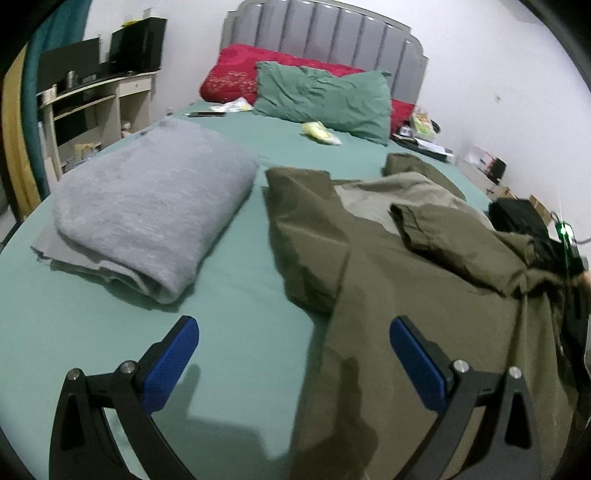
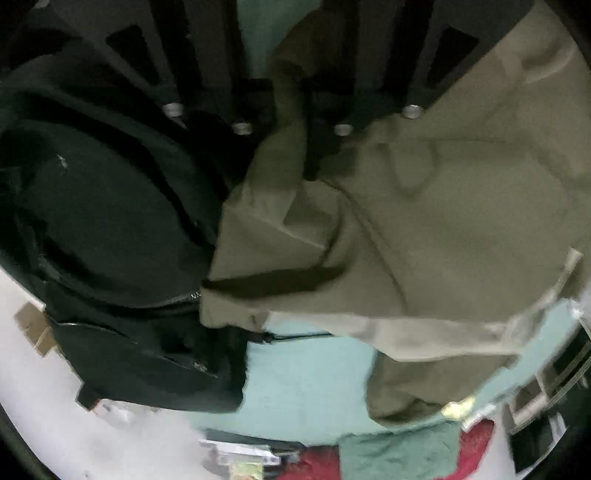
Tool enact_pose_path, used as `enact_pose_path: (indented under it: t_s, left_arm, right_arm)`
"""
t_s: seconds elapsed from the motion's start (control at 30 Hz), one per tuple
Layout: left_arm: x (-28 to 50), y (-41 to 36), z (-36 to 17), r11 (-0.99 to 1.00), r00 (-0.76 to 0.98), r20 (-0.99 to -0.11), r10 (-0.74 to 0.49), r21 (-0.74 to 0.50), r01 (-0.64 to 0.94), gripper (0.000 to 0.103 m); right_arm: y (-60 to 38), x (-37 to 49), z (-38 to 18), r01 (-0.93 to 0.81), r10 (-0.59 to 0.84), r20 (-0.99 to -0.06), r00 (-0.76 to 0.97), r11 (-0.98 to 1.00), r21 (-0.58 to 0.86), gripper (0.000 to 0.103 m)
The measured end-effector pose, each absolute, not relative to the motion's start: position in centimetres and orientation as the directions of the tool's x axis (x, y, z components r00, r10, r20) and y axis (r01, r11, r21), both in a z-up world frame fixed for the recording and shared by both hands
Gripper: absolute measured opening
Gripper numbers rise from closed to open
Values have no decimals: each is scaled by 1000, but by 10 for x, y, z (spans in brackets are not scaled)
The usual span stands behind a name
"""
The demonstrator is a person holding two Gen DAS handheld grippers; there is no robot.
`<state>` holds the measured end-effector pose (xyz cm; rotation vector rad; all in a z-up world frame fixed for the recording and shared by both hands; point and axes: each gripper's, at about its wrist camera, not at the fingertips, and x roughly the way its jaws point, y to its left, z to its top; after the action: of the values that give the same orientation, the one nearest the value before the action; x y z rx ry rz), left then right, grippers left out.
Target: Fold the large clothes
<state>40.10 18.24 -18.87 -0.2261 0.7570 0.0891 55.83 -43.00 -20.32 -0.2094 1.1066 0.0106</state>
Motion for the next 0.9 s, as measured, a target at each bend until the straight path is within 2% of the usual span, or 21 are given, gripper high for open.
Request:
enact_pose_path:
  t_s: [0.03, 0.07, 0.17, 0.27, 0.37, 0.63, 0.73, 0.9]
  left_arm:
    - [400, 185, -185, 971, 726, -687, 5, -170, -167, 103]
    - [399, 187, -181, 971, 730, -683, 16, -162, -173, 103]
    - [398, 193, -171, 974, 728, -681, 76, -106, -200, 103]
    - [394, 204, -170, 968, 723, -686, 82, -118, -221, 103]
    - [388, 218, -170, 961, 715, -693, 96, -124, -249, 103]
    - [365, 268, -177, 930, 660, -747, 85, -179, -322, 103]
    - [361, 282, -185, 917, 640, -763, 90, -186, -352, 103]
    - [365, 303, -203, 904, 589, -800, 114, -162, -396, 103]
  right_arm:
    - [-424, 551, -195, -82, -129, -859, 495, 978, -194, 50]
    - [-415, 543, -187, -68, -149, -836, 528, 974, -216, 58]
    - [-379, 513, -166, -62, -172, -773, 611, 963, -263, 63]
    - [-329, 506, -144, -109, -111, -753, 649, 965, -237, 64]
    - [-252, 482, -127, -226, 22, -754, 657, 960, -168, 64]
    - [12, 446, -120, -597, 312, -751, 582, 791, -133, 64]
    - [97, 449, -135, -672, 341, -760, 553, 723, -164, 64]
    - [203, 496, -167, -675, 269, -807, 526, 709, -204, 64]
